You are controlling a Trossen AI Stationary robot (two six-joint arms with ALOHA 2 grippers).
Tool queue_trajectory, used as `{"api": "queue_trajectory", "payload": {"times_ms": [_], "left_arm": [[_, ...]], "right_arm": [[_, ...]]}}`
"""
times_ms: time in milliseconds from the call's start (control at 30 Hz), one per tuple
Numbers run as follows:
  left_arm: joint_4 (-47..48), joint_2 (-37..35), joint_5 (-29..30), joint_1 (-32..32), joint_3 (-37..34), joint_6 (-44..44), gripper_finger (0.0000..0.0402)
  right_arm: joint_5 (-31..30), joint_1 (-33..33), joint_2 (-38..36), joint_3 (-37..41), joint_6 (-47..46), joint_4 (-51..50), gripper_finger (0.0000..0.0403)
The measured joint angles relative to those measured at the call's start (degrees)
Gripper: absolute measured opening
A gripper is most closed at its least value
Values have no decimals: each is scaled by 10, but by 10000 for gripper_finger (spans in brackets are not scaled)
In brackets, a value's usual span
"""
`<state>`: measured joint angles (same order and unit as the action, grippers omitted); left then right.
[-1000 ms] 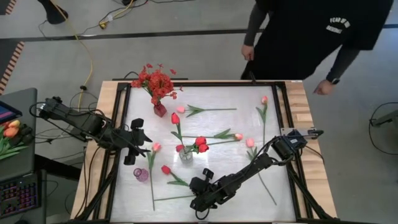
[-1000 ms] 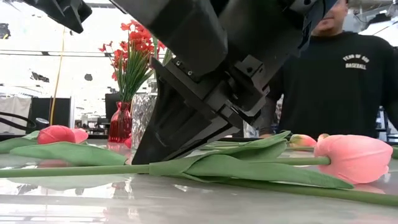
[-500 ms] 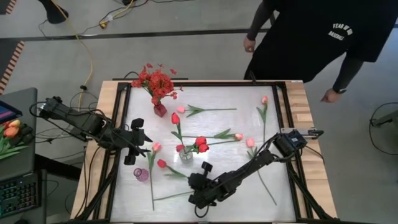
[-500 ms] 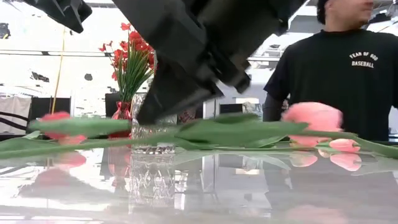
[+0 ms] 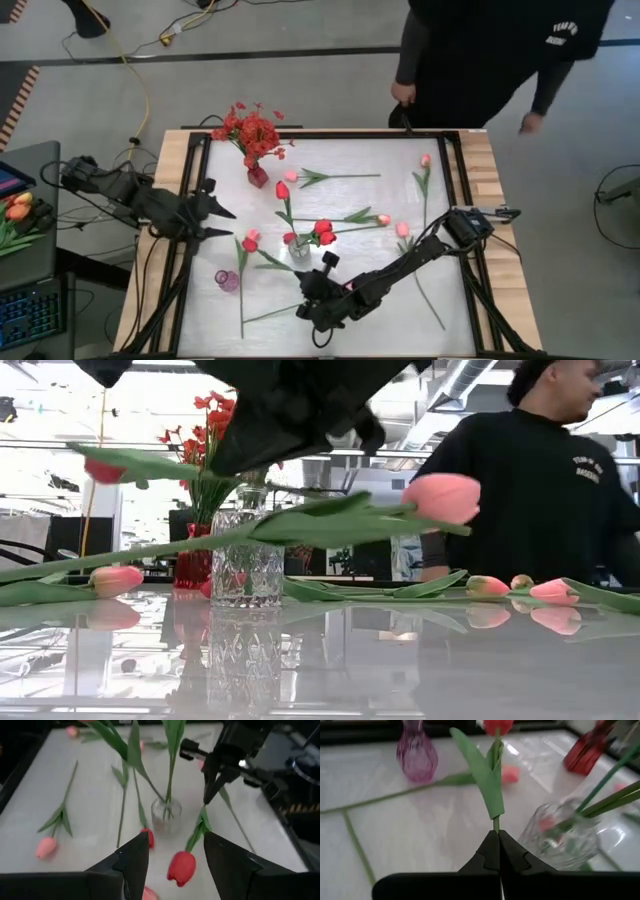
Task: Sort flowers into vase by color
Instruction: Put the red flower into the transparent vase
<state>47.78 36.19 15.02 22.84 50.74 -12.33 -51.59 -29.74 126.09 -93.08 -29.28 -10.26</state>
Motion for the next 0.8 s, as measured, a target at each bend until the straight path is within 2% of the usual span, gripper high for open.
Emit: {"api": "queue_trajectory", "payload": {"times_ms": [233, 367, 800], "left_arm": [[-22, -40, 1, 0, 0, -2, 178], [-24, -39, 5, 0, 0, -3, 178], [-25, -40, 5, 0, 0, -3, 178]], "right_arm": [[-44, -4, -20, 0, 43, 50, 17], [-49, -1, -31, 0, 103, 99, 17], [-151, -3, -36, 0, 283, 259, 17]]}}
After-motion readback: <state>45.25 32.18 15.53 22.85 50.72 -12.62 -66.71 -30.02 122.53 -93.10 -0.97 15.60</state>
